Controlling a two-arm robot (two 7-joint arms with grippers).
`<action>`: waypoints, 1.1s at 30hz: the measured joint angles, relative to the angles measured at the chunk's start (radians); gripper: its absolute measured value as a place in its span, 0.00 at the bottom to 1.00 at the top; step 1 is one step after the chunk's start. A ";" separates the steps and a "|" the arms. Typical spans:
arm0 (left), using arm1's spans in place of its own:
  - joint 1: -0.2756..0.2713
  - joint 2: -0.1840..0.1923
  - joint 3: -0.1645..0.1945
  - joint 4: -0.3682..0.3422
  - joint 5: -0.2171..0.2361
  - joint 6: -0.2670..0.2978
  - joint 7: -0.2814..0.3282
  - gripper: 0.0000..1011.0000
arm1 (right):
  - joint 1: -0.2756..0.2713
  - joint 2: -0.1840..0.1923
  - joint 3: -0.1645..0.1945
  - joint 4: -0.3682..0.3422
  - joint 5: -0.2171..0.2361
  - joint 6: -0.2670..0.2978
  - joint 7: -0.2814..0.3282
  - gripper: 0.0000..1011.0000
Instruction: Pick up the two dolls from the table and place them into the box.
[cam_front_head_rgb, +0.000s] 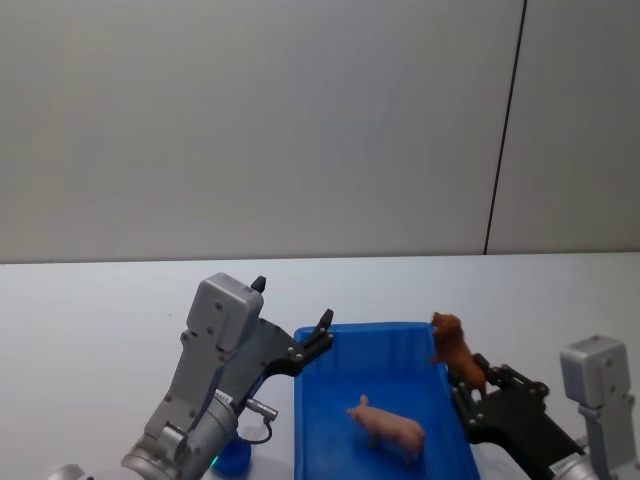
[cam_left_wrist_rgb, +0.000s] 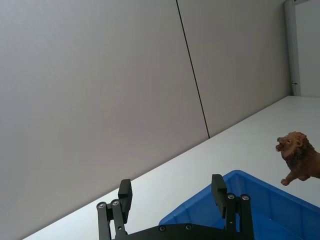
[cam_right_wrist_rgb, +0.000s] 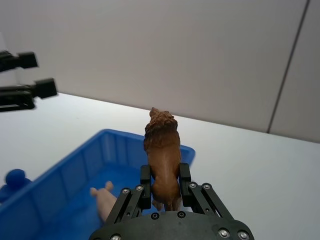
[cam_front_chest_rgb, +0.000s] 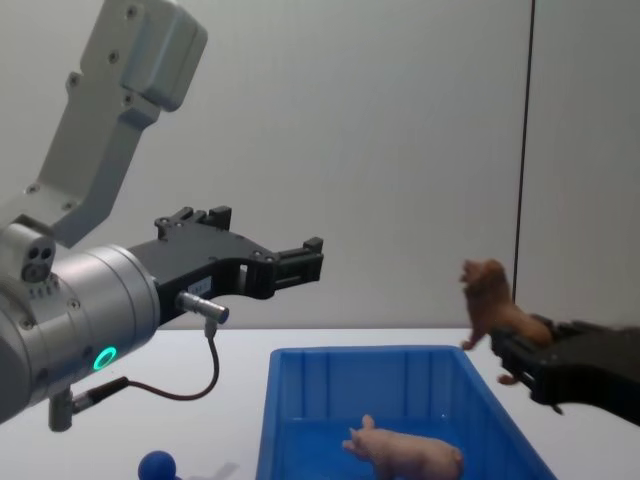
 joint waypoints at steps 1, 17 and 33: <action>0.000 0.000 0.000 0.000 0.000 0.000 0.000 0.99 | 0.006 -0.002 -0.002 0.001 0.003 -0.005 0.022 0.31; 0.000 0.000 0.000 0.000 0.000 0.000 0.000 0.99 | 0.080 -0.037 -0.020 0.077 0.024 -0.017 0.187 0.62; 0.000 0.000 0.000 0.000 0.000 0.000 0.000 0.99 | 0.078 -0.038 -0.012 0.093 0.021 -0.021 0.091 0.99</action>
